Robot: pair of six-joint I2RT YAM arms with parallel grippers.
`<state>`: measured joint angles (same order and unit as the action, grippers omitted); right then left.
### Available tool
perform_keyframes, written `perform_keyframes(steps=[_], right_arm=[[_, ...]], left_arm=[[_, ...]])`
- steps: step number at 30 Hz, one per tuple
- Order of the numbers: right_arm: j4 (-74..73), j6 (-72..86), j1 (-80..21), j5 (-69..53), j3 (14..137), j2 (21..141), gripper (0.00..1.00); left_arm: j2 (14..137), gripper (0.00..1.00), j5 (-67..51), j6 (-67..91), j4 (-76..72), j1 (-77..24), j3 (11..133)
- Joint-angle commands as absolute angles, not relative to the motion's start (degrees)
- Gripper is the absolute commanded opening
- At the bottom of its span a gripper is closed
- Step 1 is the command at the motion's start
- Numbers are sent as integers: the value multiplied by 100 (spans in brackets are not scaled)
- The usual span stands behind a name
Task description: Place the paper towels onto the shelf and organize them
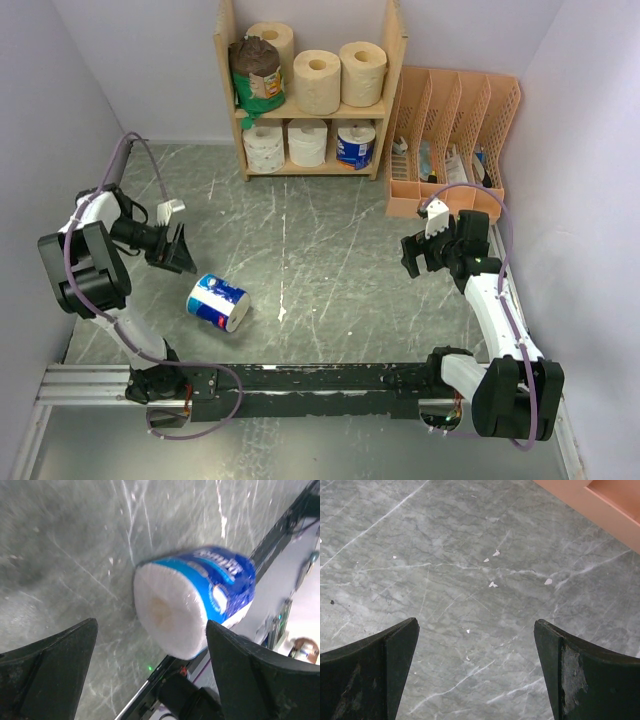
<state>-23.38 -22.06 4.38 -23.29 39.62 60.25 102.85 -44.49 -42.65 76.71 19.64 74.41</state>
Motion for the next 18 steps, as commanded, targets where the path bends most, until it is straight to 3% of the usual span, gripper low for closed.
perform_keyframes(steps=[1, 11, 18], right_arm=[[-2185, -2239, 422, -2329, 3875, 6059, 100], [-2173, -2241, 424, -2312, 3859, 6119, 100], [-2185, -2261, 422, -2320, 3850, 6124, 100]], left_arm=[[10225, 100, -4078, -5409, 8101, 1945, 7110], [9878, 99, -4451, -5386, 8101, 1267, 6736], [9682, 92, -4474, -5272, 8101, 965, 6684]])
